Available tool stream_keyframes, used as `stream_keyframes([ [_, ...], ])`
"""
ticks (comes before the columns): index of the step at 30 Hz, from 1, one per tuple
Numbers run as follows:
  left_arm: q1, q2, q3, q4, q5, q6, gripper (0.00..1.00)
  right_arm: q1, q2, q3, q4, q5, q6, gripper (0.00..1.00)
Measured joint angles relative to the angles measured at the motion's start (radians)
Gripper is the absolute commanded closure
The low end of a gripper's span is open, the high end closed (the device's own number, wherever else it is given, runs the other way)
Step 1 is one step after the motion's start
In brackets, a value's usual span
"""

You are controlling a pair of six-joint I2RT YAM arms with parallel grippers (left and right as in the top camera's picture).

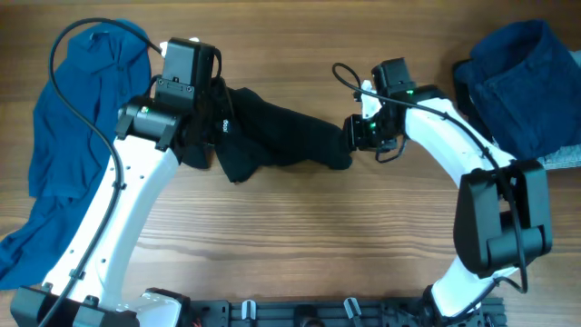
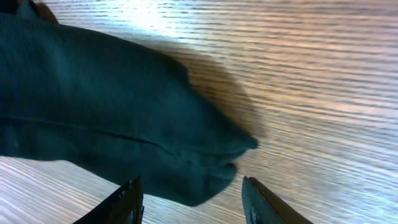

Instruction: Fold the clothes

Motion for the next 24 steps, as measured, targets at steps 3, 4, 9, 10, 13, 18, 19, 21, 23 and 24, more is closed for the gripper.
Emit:
stream_keyframes([
  [3, 0.000, 0.000, 0.000, -0.001, 0.000, 0.000, 0.96, 0.035, 0.042, 0.000, 0.010, 0.051, 0.075, 0.36],
  [4, 0.000, 0.000, 0.000, -0.002, 0.000, 0.000, 0.96, 0.045, 0.061, 0.000, 0.012, 0.070, 0.100, 0.36],
  [9, 0.000, 0.002, 0.000, -0.003, 0.000, 0.000, 0.96, 0.068, 0.096, 0.003, 0.034, 0.122, 0.164, 0.58],
  [10, 0.000, 0.004, 0.000, -0.004, 0.000, 0.000, 0.96, 0.068, 0.099, 0.003, 0.040, 0.125, 0.171, 0.63],
  [13, 0.000, 0.006, 0.000, -0.004, 0.000, 0.000, 0.96, 0.068, 0.105, 0.005, 0.076, 0.131, 0.186, 0.84],
  [18, 0.000, 0.006, 0.000, -0.004, -0.005, 0.000, 0.96, 0.068, 0.114, 0.005, 0.131, 0.134, 0.192, 0.96],
  [19, 0.000, 0.006, 0.000, -0.003, -0.009, 0.000, 0.96, 0.067, 0.114, 0.006, 0.127, 0.134, 0.190, 0.96],
  [21, 0.000, 0.006, 0.000, 0.001, -0.018, 0.000, 0.96, 0.062, 0.114, 0.021, 0.099, 0.134, 0.183, 0.96],
  [23, 0.000, 0.006, 0.000, 0.007, -0.037, 0.000, 0.96, 0.045, 0.114, 0.064, 0.028, 0.134, 0.157, 0.96],
  [24, 0.000, 0.006, 0.001, 0.007, -0.042, 0.000, 0.96, 0.021, 0.107, 0.108, -0.008, 0.134, 0.146, 0.96],
])
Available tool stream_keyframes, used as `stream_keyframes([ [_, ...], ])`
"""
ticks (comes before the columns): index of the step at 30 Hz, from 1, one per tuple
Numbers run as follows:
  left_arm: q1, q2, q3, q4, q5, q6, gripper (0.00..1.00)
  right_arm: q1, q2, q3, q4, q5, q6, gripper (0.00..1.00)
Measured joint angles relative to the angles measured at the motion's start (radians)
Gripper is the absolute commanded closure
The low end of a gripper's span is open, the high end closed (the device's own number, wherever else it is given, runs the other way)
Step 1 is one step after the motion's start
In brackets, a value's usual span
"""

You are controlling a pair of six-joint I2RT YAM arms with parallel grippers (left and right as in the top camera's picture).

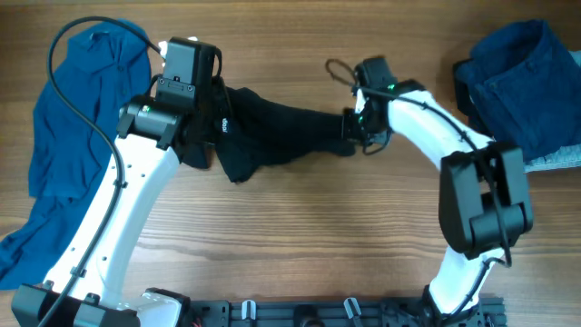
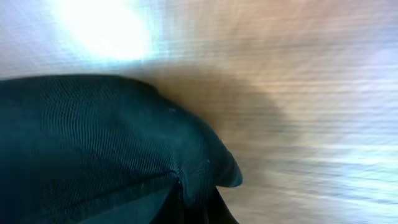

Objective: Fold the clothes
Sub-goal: 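Stretch the t-shirt between both grippers, pulling them apart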

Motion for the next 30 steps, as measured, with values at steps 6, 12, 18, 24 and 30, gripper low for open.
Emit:
stream_keyframes([
  [6, 0.000, -0.067, 0.071, 0.000, -0.025, 0.000, 0.96, -0.147, -0.188, 0.313, -0.282, 0.009, -0.124, 0.96],
  [12, 0.000, -0.261, 0.132, 0.000, -0.036, 0.000, 0.96, -0.180, -0.414, 0.465, -0.333, 0.034, -0.193, 0.96],
  [18, -0.004, -0.445, 0.140, 0.003, -0.034, 0.000, 0.96, -0.180, -0.517, 0.466, -0.385, 0.072, -0.205, 0.96],
  [24, -0.005, -0.583, 0.140, -0.010, 0.010, 0.000, 0.96, -0.179, -0.607, 0.466, -0.431, 0.073, -0.207, 0.96],
  [30, -0.005, -0.632, 0.140, -0.040, 0.101, 0.000, 0.96, -0.179, -0.740, 0.466, -0.537, 0.137, -0.211, 0.96],
])
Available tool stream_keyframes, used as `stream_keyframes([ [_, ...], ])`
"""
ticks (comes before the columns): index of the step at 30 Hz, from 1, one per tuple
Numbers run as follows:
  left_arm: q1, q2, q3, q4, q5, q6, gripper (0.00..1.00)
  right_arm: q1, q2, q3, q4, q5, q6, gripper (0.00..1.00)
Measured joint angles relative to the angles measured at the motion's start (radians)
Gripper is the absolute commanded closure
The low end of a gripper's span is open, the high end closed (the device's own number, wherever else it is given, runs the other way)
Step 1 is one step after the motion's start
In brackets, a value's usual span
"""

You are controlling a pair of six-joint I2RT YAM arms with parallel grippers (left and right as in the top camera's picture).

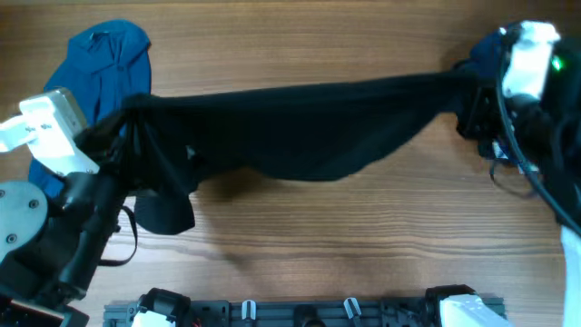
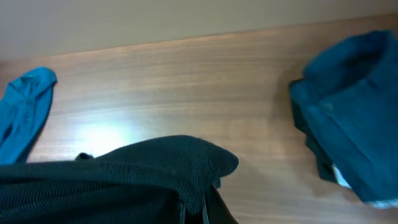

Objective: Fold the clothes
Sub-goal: 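Stretch the t-shirt between both grippers, pulling them apart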

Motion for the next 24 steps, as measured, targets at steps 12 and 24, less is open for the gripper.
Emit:
stream_keyframes([
  [12, 0.000, -0.003, 0.145, -0.174, 0.199, 0.000, 0.96, -0.001, -0.156, 0.020, -0.195, 0.055, 0.005, 0.96],
  [24, 0.000, -0.002, 0.288, -0.201, 0.223, 0.000, 0.96, -0.001, -0.156, 0.182, -0.290, 0.042, 0.005, 0.96],
])
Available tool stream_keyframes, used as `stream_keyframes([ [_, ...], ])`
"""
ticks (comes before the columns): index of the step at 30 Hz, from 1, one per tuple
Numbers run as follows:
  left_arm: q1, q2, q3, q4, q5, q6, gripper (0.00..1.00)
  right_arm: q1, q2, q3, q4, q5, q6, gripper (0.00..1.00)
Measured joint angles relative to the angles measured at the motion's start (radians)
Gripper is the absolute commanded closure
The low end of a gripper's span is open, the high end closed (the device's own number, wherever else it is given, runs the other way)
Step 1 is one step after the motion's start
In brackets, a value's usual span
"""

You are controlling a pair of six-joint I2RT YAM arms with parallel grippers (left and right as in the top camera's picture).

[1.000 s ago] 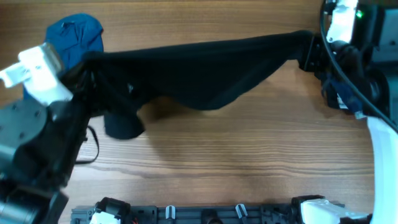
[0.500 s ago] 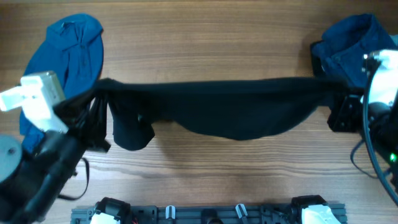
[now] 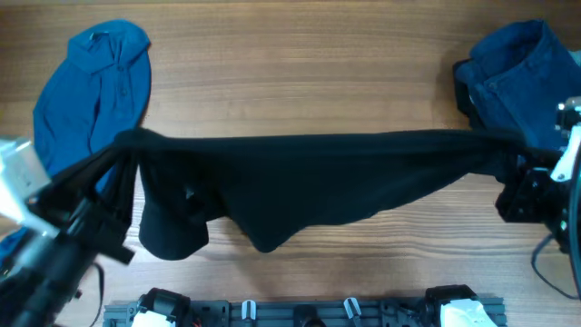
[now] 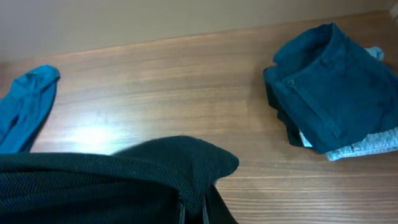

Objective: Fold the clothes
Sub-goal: 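Stretch the t-shirt between both grippers, pulling them apart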

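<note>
A black garment (image 3: 318, 173) hangs stretched wide above the wooden table (image 3: 300, 54), its lower part sagging at the left and middle. Its left end is bunched at my left gripper (image 3: 123, 150), which appears shut on it at the far left. My right gripper (image 3: 508, 150) holds the right end near the right edge. In the right wrist view the jaws (image 4: 198, 208) are pinched together on black mesh fabric (image 4: 93, 180).
A crumpled blue shirt (image 3: 91, 82) lies at the back left, also seen in the right wrist view (image 4: 28, 106). A folded stack of blue clothes (image 3: 522, 73) sits at the back right. A black rail (image 3: 300, 313) runs along the front edge.
Both grippers have moved toward the front of the table with the garment still stretched between them. The right gripper has left its place by the folded stack.
The black garment lay bunched mid-table, the left gripper at its left end and the right gripper open at its right end. Then the right gripper was shut on that end. Then the garment hung spread wide between both, and now nearer the front.
</note>
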Motion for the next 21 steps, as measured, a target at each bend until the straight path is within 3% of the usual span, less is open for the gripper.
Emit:
stream_keyframes([
  [12, 0.000, 0.050, 0.052, -0.166, -0.128, -0.011, 0.96, 0.000, 0.018, 0.039, -0.022, -0.062, 0.019, 0.95],
  [21, 0.000, 0.439, 0.058, -0.169, -0.225, -0.015, 0.96, 0.000, 0.318, 0.041, -0.004, -0.006, 0.021, 0.96],
])
